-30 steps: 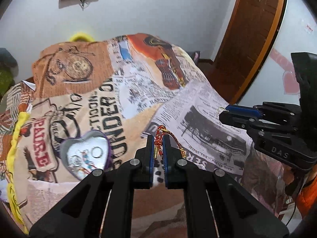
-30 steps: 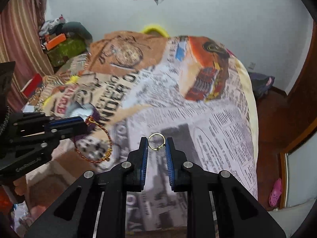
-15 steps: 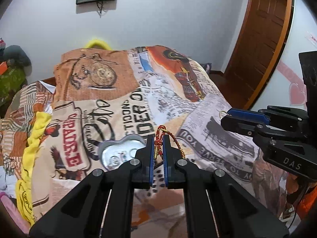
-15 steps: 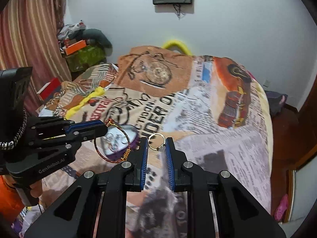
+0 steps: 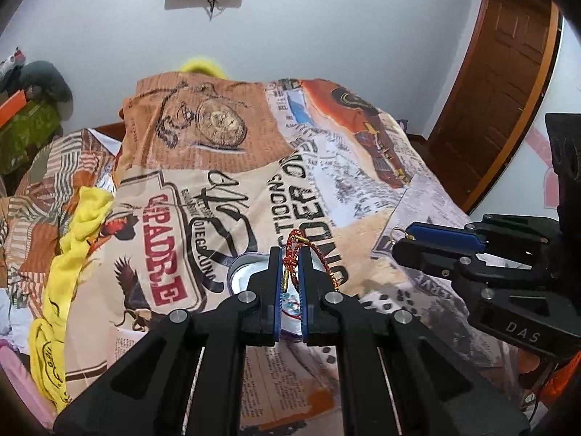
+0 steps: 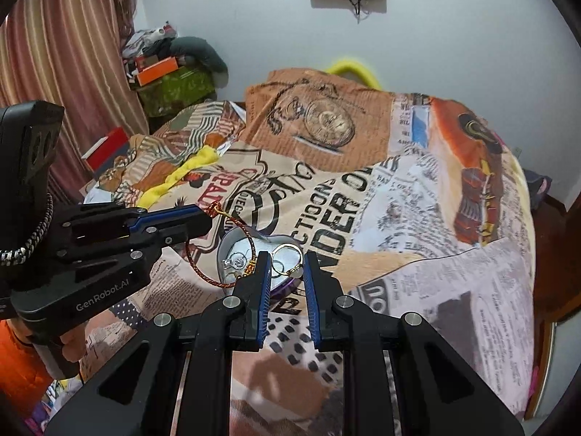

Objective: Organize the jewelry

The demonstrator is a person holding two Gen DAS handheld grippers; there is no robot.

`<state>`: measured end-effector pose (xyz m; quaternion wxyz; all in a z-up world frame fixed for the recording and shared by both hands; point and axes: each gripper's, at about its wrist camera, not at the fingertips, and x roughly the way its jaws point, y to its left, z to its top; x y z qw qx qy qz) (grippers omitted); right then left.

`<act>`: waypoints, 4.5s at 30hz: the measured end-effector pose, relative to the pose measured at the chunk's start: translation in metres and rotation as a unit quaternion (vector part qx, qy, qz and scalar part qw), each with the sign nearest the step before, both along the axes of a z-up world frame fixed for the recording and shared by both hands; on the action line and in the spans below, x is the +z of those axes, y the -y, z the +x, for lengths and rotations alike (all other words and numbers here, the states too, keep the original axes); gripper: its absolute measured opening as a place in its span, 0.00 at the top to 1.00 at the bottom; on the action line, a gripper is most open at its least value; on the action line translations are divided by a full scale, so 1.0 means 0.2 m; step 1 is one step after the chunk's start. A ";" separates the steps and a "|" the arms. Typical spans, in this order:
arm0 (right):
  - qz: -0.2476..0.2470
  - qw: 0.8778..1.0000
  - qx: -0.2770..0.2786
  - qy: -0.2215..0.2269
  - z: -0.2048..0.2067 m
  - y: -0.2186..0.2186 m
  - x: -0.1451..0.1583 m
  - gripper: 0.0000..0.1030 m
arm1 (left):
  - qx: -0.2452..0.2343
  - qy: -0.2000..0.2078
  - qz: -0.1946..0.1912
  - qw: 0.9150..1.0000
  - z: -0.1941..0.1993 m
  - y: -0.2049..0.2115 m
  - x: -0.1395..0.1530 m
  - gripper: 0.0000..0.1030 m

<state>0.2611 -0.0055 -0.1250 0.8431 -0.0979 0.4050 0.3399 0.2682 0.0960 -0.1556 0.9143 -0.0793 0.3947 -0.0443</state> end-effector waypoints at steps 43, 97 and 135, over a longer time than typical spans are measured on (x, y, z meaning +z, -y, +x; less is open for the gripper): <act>-0.078 0.992 0.050 -0.086 0.13 -0.29 -0.38 0.84 | 0.006 -0.038 -0.001 0.999 0.05 -0.22 -0.23 0.81; 0.161 0.919 -0.128 0.336 -1.09 0.34 0.81 0.00 | 0.105 0.357 0.073 0.925 -1.35 0.22 0.92 0.01; 0.164 0.922 -0.139 0.322 -1.16 0.41 0.80 0.00 | 0.113 0.340 0.081 0.930 -1.29 0.23 0.87 0.00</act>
